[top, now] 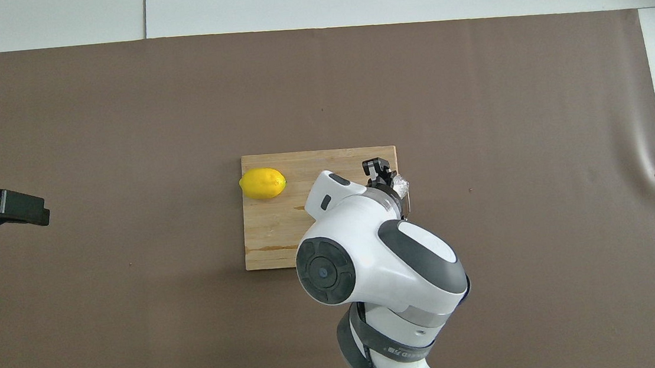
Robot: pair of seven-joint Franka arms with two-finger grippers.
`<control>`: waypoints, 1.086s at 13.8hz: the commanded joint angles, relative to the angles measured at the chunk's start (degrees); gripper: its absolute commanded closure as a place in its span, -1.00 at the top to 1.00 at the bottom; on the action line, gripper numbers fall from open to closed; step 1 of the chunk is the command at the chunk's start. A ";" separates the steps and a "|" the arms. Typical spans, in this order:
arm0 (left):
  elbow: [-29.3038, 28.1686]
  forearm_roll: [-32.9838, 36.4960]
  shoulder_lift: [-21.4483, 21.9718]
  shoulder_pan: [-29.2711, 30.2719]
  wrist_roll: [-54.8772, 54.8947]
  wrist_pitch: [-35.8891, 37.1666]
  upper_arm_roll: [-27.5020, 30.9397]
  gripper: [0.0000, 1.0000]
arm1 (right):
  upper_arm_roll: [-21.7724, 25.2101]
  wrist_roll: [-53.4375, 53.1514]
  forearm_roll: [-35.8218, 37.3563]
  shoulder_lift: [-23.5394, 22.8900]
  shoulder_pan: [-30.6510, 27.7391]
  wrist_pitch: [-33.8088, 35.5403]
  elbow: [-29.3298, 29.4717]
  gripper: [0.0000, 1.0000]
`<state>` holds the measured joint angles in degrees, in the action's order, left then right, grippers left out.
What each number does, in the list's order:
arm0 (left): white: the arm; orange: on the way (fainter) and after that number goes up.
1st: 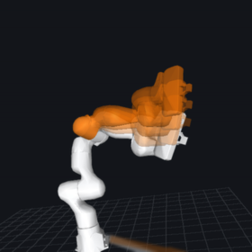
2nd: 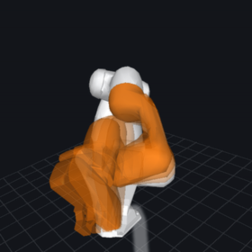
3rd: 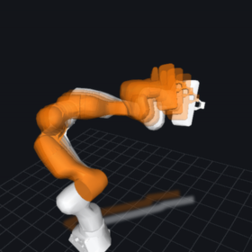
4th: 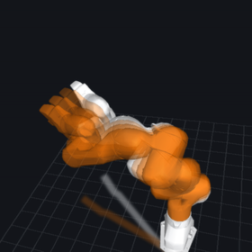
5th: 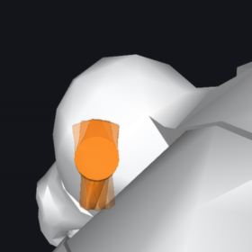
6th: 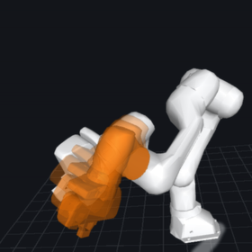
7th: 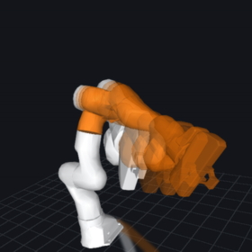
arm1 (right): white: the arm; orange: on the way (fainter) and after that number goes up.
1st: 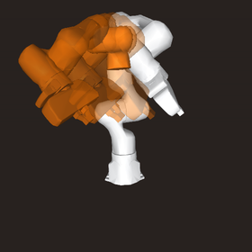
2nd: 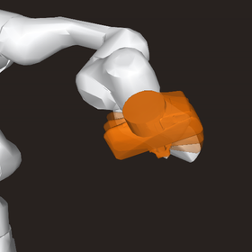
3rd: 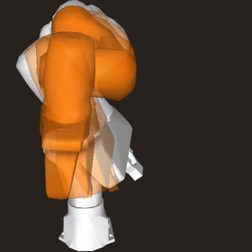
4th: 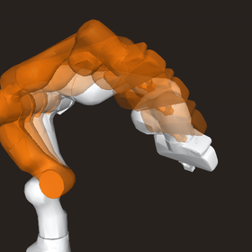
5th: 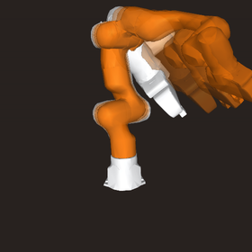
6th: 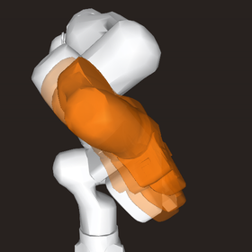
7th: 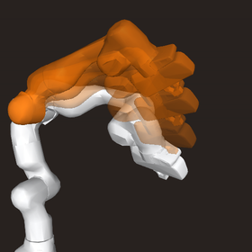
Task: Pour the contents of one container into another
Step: 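Tilt the white cup over the metal cup with the right gripper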
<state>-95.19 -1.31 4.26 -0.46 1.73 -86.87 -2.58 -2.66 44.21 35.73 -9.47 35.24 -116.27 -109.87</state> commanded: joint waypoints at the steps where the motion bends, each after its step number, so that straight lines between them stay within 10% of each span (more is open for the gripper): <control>1: -0.26 0.34 0.93 0.46 0.46 0.74 -0.15 1.00 | -0.24 -1.49 3.55 -0.46 0.62 1.05 0.54 -1.00; 15: -0.34 0.34 0.93 0.46 0.46 0.74 -0.15 1.00 | -0.94 -1.32 7.95 0.60 1.59 2.19 -0.87 -1.00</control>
<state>-95.19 -1.31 4.26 -0.46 1.73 -86.87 -2.58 -3.29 44.21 41.62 -9.57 36.74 -114.91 -110.22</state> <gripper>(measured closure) 0.000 0.524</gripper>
